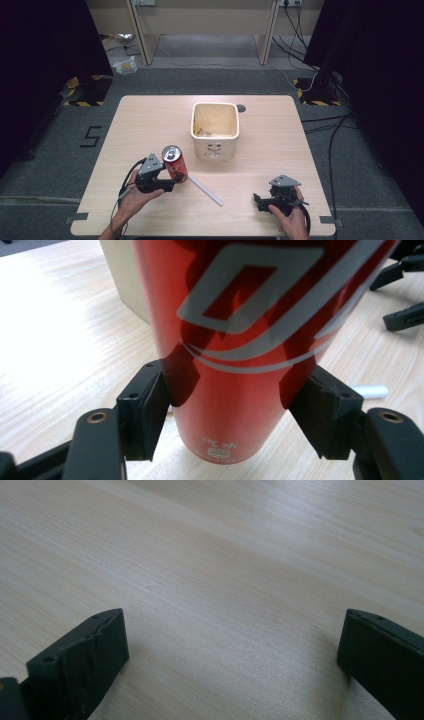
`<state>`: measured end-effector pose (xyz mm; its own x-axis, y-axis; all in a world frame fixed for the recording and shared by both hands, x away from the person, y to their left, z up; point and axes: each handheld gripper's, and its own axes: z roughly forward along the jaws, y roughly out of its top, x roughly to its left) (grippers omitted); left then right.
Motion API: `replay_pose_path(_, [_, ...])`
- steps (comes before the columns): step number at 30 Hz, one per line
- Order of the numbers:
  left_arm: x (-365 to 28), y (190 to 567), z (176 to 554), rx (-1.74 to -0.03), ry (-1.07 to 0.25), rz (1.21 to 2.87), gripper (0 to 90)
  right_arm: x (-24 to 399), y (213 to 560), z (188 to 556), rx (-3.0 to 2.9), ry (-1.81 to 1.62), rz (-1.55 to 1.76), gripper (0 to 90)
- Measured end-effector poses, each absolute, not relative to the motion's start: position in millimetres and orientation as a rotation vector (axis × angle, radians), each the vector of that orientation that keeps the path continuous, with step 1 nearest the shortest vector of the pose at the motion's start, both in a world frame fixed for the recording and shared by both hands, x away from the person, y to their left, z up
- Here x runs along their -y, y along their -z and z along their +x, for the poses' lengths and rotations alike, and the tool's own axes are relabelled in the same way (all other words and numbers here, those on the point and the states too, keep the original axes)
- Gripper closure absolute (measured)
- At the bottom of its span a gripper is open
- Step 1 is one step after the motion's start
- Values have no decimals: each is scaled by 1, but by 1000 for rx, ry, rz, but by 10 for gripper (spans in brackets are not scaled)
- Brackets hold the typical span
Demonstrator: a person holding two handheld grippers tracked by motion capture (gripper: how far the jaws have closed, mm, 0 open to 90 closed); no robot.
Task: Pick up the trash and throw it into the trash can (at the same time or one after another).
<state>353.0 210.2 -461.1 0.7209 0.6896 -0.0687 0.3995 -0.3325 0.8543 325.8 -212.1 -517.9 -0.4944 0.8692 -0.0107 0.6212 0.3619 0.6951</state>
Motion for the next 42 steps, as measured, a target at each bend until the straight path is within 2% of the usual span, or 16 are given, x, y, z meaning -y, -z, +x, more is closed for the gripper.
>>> replay_pose_path(11, [-220,432,363,-838,-409,1929,340,212,518,326,-2252,-902,1302,3])
replay_pose_path(31, [-228,402,374,-834,-424,1878,340,212,518,326,-2252,-903,1302,3])
replay_pose_path(42, [-227,380,390,-812,-384,1853,340,212,518,326,-2252,-902,1303,3])
